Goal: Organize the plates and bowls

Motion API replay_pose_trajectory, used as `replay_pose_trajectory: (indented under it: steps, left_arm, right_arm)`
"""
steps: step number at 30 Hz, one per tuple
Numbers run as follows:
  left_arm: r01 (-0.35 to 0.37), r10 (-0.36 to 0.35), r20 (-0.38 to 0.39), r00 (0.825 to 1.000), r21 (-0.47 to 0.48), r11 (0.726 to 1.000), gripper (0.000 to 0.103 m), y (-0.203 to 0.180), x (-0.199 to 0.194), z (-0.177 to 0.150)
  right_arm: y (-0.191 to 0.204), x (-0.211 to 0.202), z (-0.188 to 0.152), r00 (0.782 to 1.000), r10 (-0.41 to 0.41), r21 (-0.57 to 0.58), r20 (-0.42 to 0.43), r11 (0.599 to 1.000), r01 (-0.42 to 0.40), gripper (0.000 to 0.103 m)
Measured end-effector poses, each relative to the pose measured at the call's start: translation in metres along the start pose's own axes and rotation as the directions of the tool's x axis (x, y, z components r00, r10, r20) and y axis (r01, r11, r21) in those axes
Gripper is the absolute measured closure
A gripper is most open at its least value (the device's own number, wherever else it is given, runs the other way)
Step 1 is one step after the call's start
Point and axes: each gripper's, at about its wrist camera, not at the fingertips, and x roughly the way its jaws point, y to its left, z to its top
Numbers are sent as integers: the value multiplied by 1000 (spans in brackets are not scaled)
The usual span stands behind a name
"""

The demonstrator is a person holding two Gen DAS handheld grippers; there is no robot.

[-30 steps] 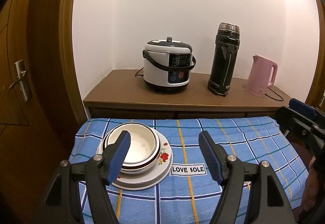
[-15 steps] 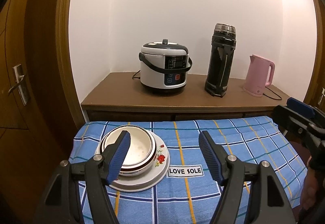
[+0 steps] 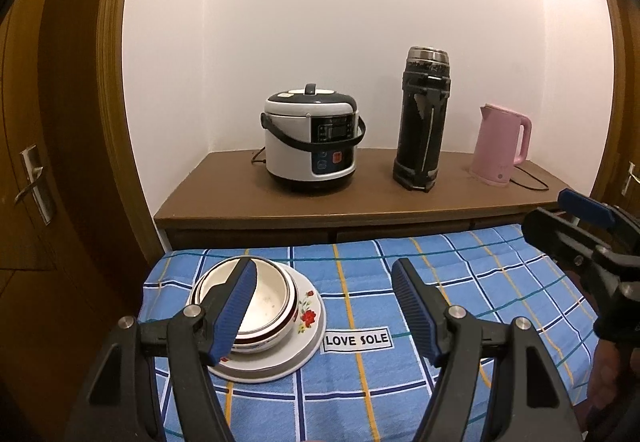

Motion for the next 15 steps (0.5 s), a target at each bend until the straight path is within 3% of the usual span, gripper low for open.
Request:
replay_pose_trajectory:
  steps: [3,5,15]
  left_arm:
    - [6,-6,1,1000,2,1000,29,-3,0,1]
    - [14,-14,3,1000,-9,1000,22,-4,0,1]
    - [17,-18,37,999,30,999,22,-18,-5,1]
  right_arm:
    - [-2,-3,0,1000,-7,-1,8,1000,7,7]
    - [-3,-5,0,1000,-8,0,10,1000,8,7]
    - [-12,-11,-2,1000,-21,11,17,1000,21,7]
